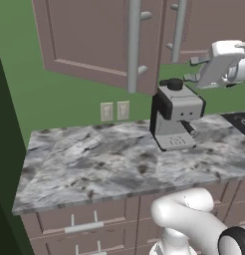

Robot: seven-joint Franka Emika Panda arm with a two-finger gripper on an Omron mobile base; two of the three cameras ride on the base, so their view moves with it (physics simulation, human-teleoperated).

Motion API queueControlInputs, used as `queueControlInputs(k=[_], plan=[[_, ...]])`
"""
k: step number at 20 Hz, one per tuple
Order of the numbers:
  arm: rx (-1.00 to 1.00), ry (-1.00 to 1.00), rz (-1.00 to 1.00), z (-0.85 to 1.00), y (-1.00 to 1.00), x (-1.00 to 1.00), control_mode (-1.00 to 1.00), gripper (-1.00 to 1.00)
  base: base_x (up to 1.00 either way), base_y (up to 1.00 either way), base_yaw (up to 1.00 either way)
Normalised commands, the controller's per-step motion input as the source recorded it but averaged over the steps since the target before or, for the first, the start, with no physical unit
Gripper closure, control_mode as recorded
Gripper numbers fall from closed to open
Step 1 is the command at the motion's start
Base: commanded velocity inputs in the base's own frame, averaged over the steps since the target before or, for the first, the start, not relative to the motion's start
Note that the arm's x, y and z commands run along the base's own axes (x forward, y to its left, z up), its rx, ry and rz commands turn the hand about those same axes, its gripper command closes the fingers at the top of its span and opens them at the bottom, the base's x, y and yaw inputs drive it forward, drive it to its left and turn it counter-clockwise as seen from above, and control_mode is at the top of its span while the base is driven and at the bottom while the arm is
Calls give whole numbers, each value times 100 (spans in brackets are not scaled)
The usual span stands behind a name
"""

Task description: Open the cabinet. Pick the spray and place it next to the sink. Then close the cabinet.

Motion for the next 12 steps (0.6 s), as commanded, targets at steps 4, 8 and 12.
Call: queueControlInputs(k=[4,8,12], plan=[[6,0,9,0,-3,46,-100,-100,0,0,0],[11,2,14,0,0,43,-100,-100,0,0,0],[7,2,16,-1,4,32,-100,-100,0,0,0]])
